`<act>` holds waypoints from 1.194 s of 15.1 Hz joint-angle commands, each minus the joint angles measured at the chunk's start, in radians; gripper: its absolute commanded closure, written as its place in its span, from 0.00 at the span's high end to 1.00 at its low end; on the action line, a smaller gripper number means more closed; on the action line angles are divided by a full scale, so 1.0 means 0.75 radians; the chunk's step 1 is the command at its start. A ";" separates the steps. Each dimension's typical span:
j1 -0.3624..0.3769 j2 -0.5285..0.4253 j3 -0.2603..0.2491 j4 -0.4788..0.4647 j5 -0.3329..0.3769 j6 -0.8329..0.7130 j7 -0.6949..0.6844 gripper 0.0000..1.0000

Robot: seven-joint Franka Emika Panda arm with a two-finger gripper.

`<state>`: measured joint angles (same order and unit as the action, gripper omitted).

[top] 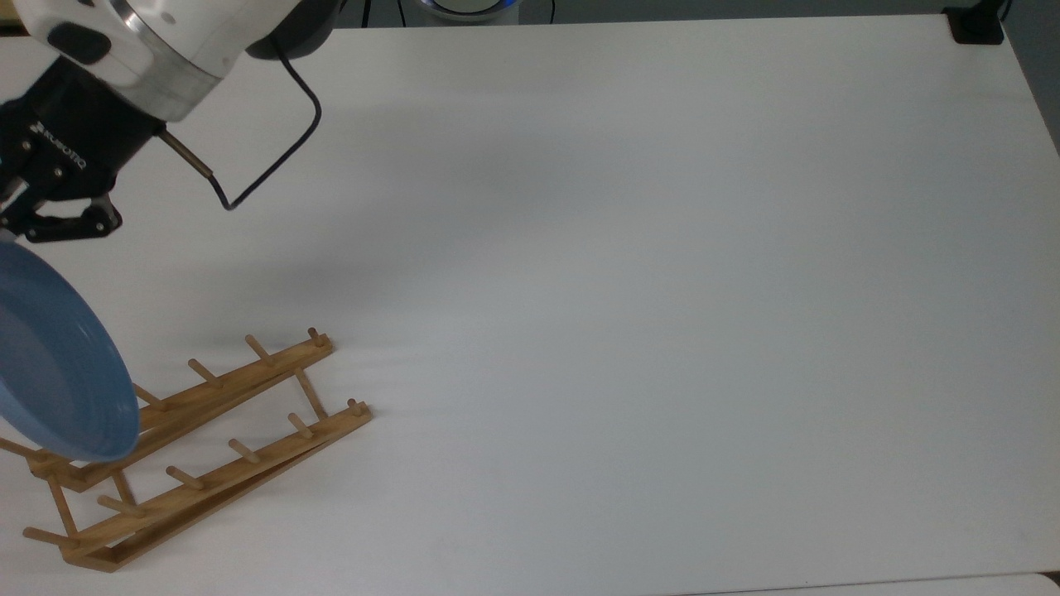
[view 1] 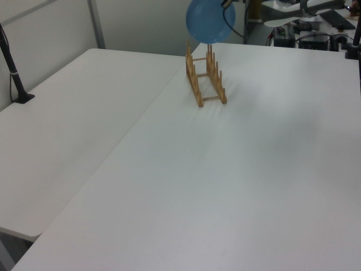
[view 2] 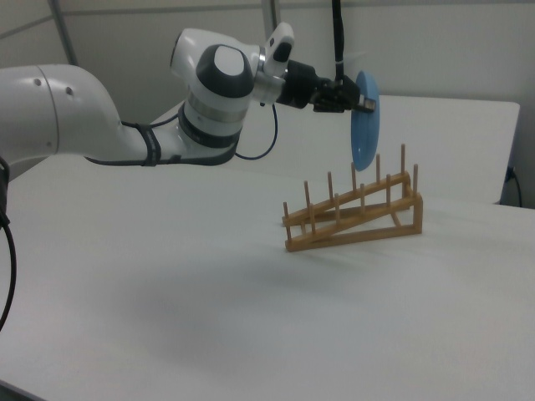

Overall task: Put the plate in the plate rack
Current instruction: 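Lower the upright plate between the rack pegs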

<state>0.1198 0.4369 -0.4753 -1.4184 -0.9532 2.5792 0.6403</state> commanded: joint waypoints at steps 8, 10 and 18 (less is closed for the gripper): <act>-0.010 0.123 -0.064 0.042 -0.101 0.149 0.009 0.00; -0.012 0.125 -0.064 0.055 -0.101 0.149 0.009 0.00; -0.037 0.160 -0.064 0.079 -0.101 0.149 0.009 0.00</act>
<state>0.1035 0.5193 -0.5096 -1.3893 -1.0049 2.6625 0.6394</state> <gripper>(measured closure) 0.947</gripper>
